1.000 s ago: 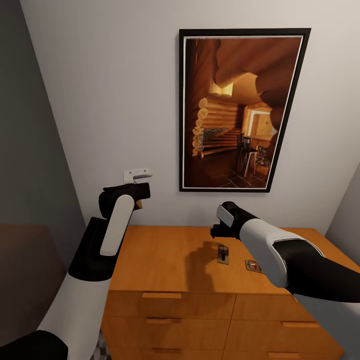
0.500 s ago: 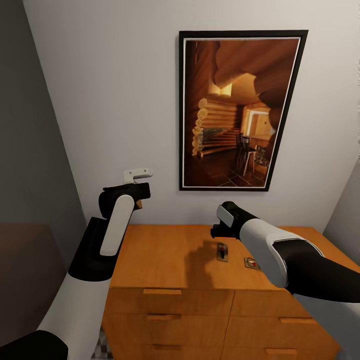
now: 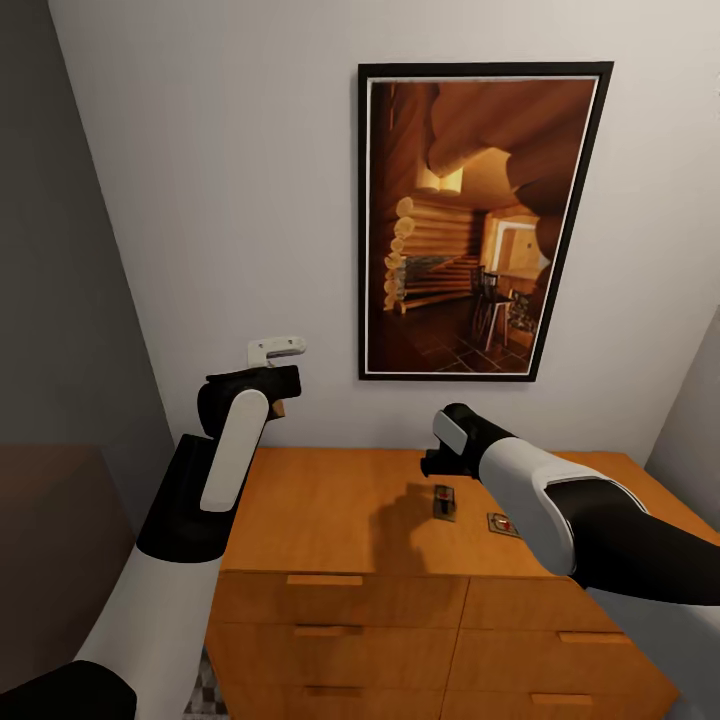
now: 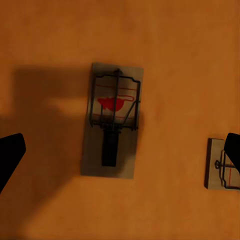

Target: Take the four mousetraps from the cabinet in the bathroom and place them on the bathroom floor. Make sure all four end up on the same floor surface, and ensure that at least two of them are either under or directly next to the same bathroom sink.

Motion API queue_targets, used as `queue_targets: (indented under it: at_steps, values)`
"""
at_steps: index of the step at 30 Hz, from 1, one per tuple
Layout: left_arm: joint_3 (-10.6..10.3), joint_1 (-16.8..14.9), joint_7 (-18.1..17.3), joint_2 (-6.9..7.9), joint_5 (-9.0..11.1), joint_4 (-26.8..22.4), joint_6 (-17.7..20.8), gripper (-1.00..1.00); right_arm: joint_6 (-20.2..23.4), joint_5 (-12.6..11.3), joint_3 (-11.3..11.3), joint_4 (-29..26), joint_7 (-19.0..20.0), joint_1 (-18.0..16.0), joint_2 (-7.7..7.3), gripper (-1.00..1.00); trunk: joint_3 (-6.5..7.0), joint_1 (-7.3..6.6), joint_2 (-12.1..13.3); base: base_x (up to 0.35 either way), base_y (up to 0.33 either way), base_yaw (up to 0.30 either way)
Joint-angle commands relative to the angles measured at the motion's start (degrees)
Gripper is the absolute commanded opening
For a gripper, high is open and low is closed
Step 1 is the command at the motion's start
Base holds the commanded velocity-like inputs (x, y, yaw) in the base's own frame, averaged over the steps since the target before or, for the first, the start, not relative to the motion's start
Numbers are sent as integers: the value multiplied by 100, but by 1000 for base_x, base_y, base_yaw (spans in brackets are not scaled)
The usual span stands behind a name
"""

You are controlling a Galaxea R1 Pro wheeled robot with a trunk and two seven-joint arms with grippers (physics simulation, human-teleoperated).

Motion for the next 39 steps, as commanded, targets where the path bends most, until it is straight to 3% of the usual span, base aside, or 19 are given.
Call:
queue_targets:
  at_steps: [1, 14, 19, 27, 31, 39]
  values:
    - [-4, -7, 61, 0, 36, -4, 29, -100, 24, -60, 38, -9, -37, -3, 1, 100, -9, 1, -6, -2, 0, 0]
    - [-3, -9, 63, -1, 36, -4, 29, -100, 24, -60, 41, -24, -37, -3, 17, 100, -9, 1, -6, 0, 0, 0]
    - [-3, -7, 63, -1, 36, -4, 29, -100, 24, -60, 44, -31, -37, -3, 18, 100, -99, 111, -207, 0, 0, 0]
    - [-3, -14, 63, -1, 36, -4, 29, -100, 16, -60, 49, -125, -27, -4, 28, 100, -99, 111, -207, 0, 0, 0]
    - [-3, -15, 63, -1, 36, -4, 29, -100, 15, -60, 81, -191, -22, -4, 30, 100, -170, 199, -367, 0, 0, 0]
    - [-8, -16, 63, -1, 36, -4, 29, -100, 15, -60, 151, -245, -20, -3, 53, 100, -188, 221, -407, 0, 0, 0]
